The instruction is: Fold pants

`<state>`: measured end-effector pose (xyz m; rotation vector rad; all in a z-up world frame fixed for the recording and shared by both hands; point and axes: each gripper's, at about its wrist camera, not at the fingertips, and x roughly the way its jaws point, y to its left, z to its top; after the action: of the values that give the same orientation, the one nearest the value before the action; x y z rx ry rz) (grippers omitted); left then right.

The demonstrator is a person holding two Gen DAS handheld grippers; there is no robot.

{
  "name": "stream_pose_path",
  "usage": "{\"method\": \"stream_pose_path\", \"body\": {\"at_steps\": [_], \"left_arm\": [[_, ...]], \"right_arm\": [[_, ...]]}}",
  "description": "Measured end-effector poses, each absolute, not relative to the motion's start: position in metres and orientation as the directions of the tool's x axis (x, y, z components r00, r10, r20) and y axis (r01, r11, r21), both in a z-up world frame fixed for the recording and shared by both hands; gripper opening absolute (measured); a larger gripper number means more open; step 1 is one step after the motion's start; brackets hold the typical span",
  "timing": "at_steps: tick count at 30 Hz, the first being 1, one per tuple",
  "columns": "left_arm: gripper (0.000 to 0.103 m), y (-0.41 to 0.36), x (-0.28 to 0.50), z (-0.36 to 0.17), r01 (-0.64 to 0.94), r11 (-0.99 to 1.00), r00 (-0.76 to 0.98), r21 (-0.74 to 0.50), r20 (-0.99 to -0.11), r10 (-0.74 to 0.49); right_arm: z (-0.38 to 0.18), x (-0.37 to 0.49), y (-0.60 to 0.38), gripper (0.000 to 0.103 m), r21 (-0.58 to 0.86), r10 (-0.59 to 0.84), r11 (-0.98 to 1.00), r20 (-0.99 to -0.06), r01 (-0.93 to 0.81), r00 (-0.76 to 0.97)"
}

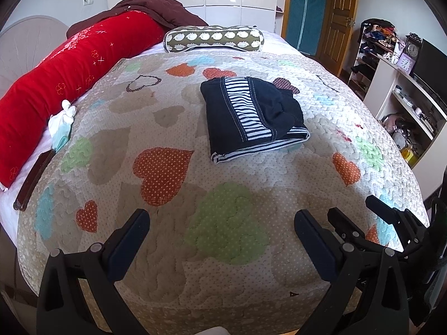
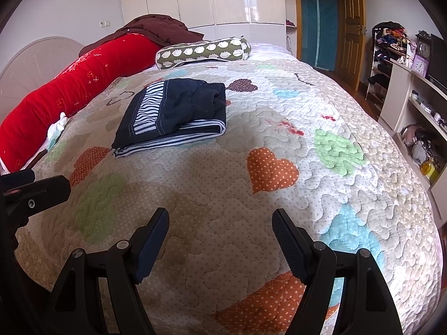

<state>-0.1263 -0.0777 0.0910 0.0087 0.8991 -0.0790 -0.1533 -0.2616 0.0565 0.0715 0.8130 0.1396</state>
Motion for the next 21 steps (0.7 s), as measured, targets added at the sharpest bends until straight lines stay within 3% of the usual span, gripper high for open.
{"method": "stream_pose_path", "body": {"at_steps": [21], "left_arm": [[0.103, -0.075, -0.125, 0.087, 0.061, 0.998, 0.614, -0.028, -0.787, -0.059]], "right_arm": [[0.05, -0.154, -0.25, 0.08, 0.09, 0.148, 0.988, -0.738, -0.122, 0.658]]}}
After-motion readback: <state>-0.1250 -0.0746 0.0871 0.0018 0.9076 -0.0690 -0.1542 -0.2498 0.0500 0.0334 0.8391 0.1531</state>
